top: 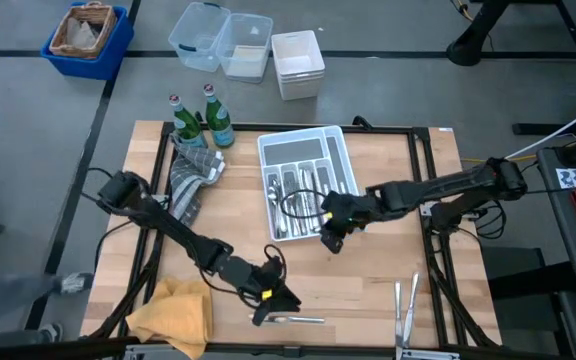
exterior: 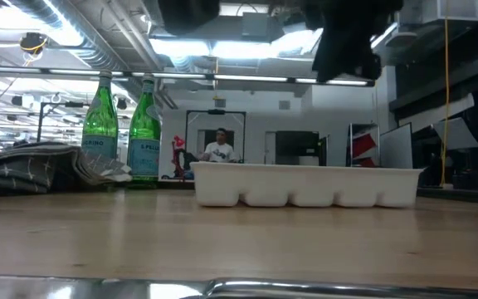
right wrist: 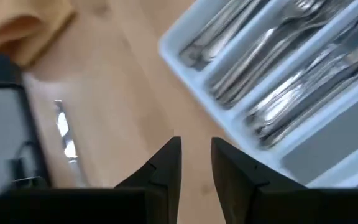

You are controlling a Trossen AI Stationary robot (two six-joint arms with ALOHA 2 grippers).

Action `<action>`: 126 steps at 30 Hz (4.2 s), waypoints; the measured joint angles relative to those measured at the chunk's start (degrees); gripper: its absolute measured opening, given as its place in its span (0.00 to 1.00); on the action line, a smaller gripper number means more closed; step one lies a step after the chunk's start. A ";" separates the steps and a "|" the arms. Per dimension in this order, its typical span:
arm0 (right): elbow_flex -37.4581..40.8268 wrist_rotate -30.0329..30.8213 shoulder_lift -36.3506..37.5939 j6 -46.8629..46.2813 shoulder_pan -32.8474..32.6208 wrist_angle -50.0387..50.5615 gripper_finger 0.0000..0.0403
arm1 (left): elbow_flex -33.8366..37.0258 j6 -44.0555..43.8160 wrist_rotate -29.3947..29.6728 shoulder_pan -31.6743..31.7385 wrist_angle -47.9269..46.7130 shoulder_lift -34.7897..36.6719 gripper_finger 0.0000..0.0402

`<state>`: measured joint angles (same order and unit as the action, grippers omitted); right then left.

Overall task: Sort silverware
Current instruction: Put the silver table knife into the silverware tray

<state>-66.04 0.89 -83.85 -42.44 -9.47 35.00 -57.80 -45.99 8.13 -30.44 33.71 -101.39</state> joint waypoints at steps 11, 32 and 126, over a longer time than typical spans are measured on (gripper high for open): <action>0.00 -0.28 0.98 -10.19 -6.89 -5.48 0.22 | -1.73 10.54 -6.79 -0.36 -5.96 -4.27 0.21; 0.00 0.03 1.00 -16.25 -9.65 -5.61 0.22 | -20.59 31.83 -4.67 -3.35 -36.60 -15.25 0.21; 31.51 23.16 41.56 -12.19 -9.67 -13.03 0.22 | -20.62 10.44 -17.42 13.60 -66.88 -17.10 0.12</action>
<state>-34.53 24.04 -42.29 -54.63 -19.14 21.97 -78.43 -35.55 -9.29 -16.84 -33.17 -118.50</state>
